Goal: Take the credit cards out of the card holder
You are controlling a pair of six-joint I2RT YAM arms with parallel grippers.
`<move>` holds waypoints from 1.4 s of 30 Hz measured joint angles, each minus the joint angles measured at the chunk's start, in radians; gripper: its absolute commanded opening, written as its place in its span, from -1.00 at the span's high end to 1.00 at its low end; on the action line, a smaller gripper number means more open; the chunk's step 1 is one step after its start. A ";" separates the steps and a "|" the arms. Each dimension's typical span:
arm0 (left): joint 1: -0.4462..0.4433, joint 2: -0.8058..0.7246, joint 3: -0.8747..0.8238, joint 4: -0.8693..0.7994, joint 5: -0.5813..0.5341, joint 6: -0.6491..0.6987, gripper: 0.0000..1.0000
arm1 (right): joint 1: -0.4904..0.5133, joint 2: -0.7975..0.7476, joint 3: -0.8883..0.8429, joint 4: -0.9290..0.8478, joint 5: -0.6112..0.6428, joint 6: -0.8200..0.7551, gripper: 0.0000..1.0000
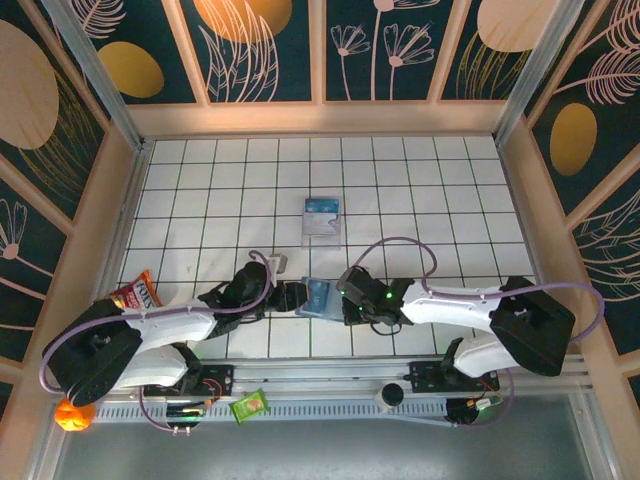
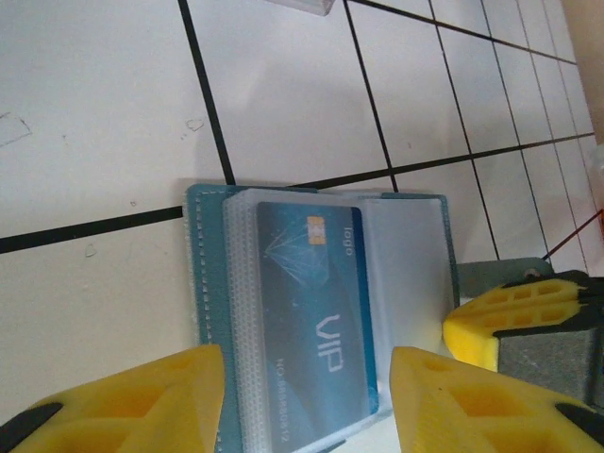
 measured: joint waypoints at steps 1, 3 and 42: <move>0.000 0.005 0.002 0.000 0.000 0.000 0.00 | -0.001 -0.001 0.000 0.007 0.000 0.008 0.80; 0.000 0.011 0.002 0.001 0.000 0.000 -0.01 | -0.003 0.002 0.000 0.012 0.000 0.023 0.78; 0.000 0.051 0.025 0.050 0.019 0.025 0.13 | -0.192 0.068 0.112 0.240 -0.285 -0.087 0.46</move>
